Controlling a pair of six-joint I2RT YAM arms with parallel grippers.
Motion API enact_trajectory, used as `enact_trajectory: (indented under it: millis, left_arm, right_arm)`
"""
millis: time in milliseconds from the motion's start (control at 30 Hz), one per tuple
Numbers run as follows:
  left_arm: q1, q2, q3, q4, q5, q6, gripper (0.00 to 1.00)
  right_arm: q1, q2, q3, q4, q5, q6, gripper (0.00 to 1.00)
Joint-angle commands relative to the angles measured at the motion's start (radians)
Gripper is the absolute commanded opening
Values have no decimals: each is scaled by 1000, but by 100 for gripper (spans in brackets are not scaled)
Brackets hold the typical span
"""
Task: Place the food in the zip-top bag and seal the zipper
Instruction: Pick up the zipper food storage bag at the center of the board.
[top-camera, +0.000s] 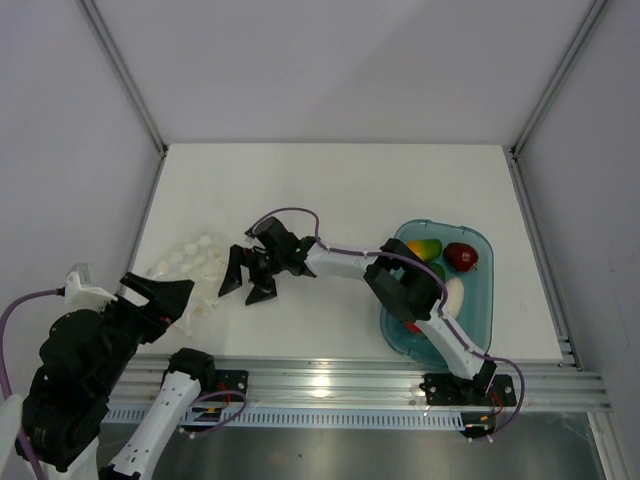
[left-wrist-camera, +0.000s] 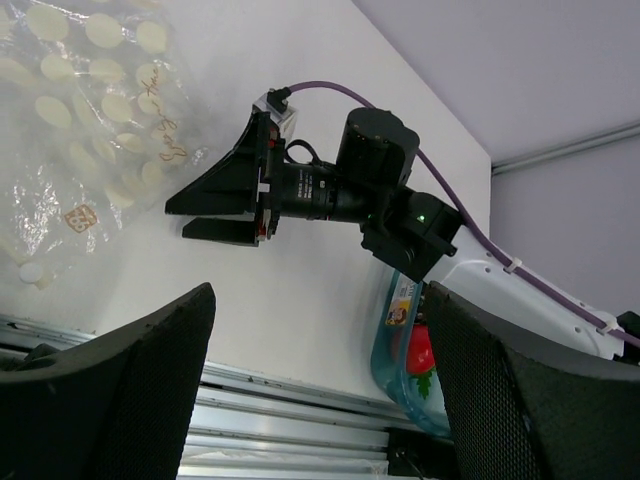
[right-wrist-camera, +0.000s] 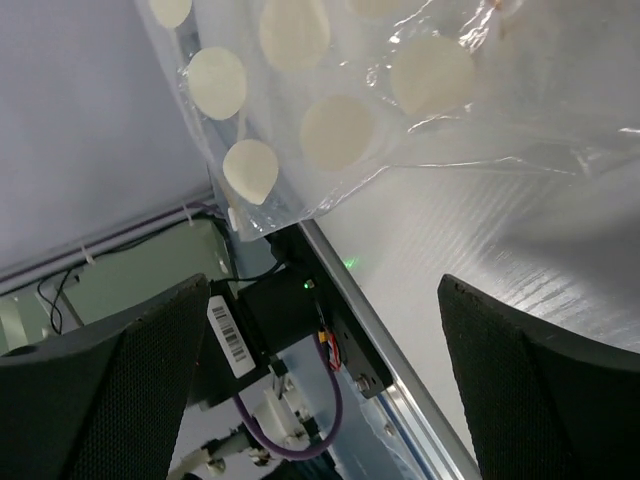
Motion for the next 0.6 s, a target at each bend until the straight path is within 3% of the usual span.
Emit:
enact_trajectory:
  millis: [0, 233, 433, 533, 567]
  left_arm:
    - [7, 30, 30, -30, -38, -54, 86]
    - [7, 29, 36, -93, -84, -77, 86]
    - [7, 36, 53, -117, -92, -57, 86]
    - [7, 52, 59, -128, -75, -42, 86]
    - [7, 53, 65, -133, -75, -40, 86]
  right_arm:
    - [14, -3, 0, 82, 146, 131, 98]
    - [43, 108, 160, 13, 272, 256, 97]
    - [73, 166, 179, 37, 321, 359, 87]
    - [78, 187, 188, 40, 323, 398, 71]
    - [80, 190, 185, 39, 323, 412, 58]
